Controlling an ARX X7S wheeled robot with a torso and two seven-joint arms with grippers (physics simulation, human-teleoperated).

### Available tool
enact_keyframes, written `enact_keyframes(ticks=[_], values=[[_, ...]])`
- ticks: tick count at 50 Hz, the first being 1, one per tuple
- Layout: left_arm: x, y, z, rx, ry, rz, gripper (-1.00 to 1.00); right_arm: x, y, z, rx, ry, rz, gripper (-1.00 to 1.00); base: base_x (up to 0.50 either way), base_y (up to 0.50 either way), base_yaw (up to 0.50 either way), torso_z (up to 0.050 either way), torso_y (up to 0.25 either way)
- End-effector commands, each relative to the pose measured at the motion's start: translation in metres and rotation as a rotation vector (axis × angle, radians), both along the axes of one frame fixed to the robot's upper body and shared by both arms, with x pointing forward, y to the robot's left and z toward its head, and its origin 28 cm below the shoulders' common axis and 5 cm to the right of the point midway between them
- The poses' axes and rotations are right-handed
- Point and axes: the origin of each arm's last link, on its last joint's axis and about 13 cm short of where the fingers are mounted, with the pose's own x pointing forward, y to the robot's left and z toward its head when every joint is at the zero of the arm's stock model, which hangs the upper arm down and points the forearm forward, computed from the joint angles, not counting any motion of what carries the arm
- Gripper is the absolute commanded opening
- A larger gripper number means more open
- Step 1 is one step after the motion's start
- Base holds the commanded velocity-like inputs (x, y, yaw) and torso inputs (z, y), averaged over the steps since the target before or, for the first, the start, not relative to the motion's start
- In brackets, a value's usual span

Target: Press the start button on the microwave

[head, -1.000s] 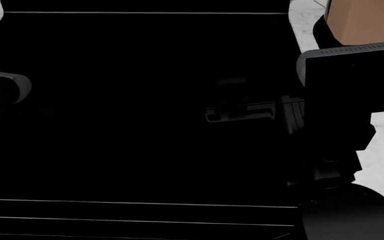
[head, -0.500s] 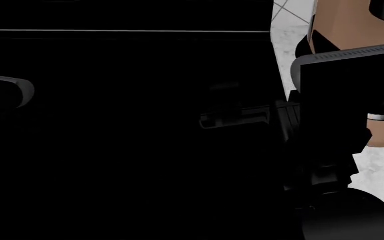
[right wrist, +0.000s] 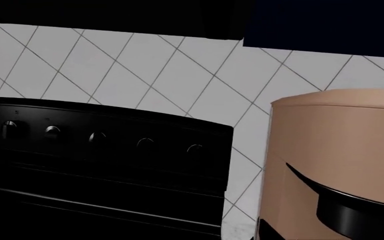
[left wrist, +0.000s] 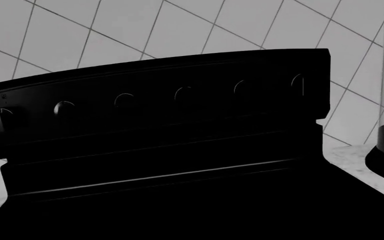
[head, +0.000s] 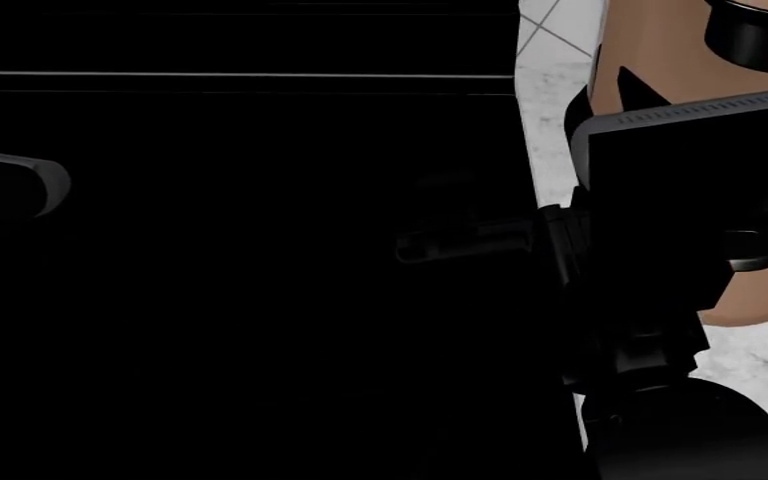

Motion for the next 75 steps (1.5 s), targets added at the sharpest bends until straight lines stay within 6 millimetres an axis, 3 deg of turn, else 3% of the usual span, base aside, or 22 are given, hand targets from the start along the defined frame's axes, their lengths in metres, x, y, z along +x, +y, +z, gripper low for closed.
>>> enact_keyframes(ticks=[1,7,14,23,29,39,40,55,75], values=[[0.000,-0.001,-0.001,0.004,0.006,-0.004,1.00,0.000,0.000,-0.003,-0.001,0.008,-0.029,1.00,0.00,0.00,0.00,0.000,0.000],[0.000,0.000,-0.001,0.005,0.004,-0.001,1.00,-0.016,0.000,0.012,-0.030,-0.045,-0.058,1.00,0.00,0.00,0.00,0.000,0.000],[0.000,-0.001,0.001,0.009,-0.001,-0.002,1.00,-0.049,0.004,0.055,-0.090,-0.200,-0.178,1.00,0.00,0.00,0.00,0.000,0.000],[0.003,0.001,0.000,0.011,-0.001,0.000,1.00,-0.059,0.004,0.086,-0.090,-0.314,-0.124,1.00,0.00,0.00,0.00,0.000,0.000],[0.004,0.000,0.003,0.013,-0.007,-0.008,1.00,-0.080,0.000,0.130,-0.127,-0.385,-0.129,1.00,0.00,0.00,0.00,0.000,0.000],[0.002,0.001,0.004,0.016,-0.008,-0.003,1.00,-0.066,-0.008,0.168,-0.096,-0.376,-0.113,1.00,0.00,0.00,0.00,0.000,0.000],[0.002,0.001,0.004,0.016,-0.009,-0.003,1.00,-0.064,-0.009,0.172,-0.087,-0.370,-0.101,-1.00,0.00,0.00,0.00,0.000,0.000],[0.002,-0.001,0.003,0.016,-0.007,-0.012,1.00,-0.032,0.001,0.213,-0.093,-0.377,-0.033,-1.00,0.00,0.00,0.00,0.000,0.000],[0.004,-0.003,0.004,0.028,-0.008,-0.020,1.00,0.003,0.023,0.230,-0.149,-0.368,0.064,-1.00,0.00,0.00,0.00,0.000,0.000]])
